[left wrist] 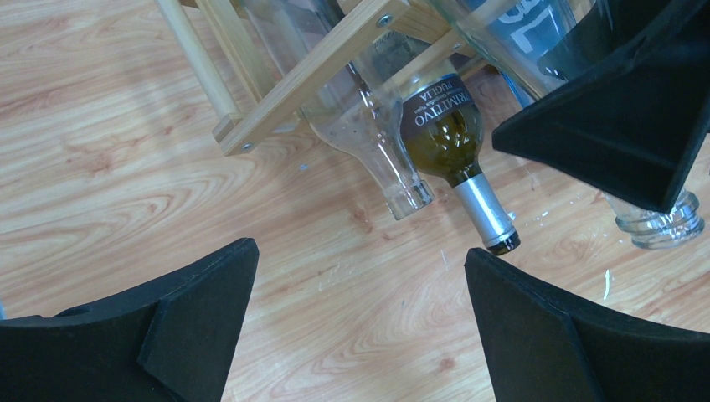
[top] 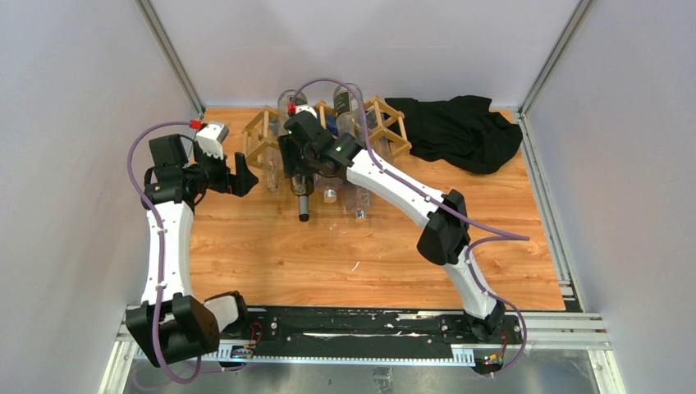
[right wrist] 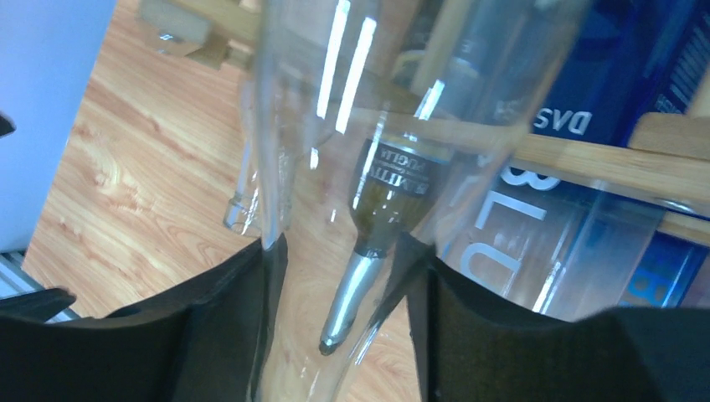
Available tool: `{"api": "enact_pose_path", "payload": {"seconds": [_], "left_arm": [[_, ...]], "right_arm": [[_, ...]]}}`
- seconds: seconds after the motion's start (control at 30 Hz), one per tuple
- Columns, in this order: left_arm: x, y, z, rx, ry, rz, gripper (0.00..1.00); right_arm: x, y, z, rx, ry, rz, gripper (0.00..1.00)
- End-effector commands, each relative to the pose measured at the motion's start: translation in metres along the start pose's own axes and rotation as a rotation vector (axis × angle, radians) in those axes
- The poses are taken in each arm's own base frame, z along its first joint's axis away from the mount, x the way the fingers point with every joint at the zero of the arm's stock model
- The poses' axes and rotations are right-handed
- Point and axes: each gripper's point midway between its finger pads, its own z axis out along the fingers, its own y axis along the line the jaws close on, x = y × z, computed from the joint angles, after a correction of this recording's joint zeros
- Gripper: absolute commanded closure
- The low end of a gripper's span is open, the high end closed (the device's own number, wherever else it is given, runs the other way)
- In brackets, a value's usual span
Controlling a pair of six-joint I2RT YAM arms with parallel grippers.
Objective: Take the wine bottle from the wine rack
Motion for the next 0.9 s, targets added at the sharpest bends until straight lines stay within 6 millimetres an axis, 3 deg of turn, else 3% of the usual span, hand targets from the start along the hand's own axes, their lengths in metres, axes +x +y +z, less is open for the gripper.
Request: {"api": "enact_pose_path", "payload": {"seconds": [0.0,0.27,0.6,0.87], "left_arm": [[-0.005,-0.001,-0.001,0.023,-0.005,0.021,0.0],[-0.01,-0.003,0.002,0.054,-0.014,0.08,0.0],[-0.034,-0.008,0.0,0.071,-0.027,0.232,0.0],[-0.047,-0.024,-0.004,0.112,-0.052,0.354,0.0]], "right_arm": [[-0.007,0.005,0.001,-0.045,0.001,0.029,0.54],[-0.03,0.011,-0.029,-0.102,-0.06,0.039,1.0],[-0.077,0.015,-0.095,-0.286,-0.156,0.098,1.0],[-0.086,0.009,-0.13,-0.426,-0.132,0.117,1.0]]}}
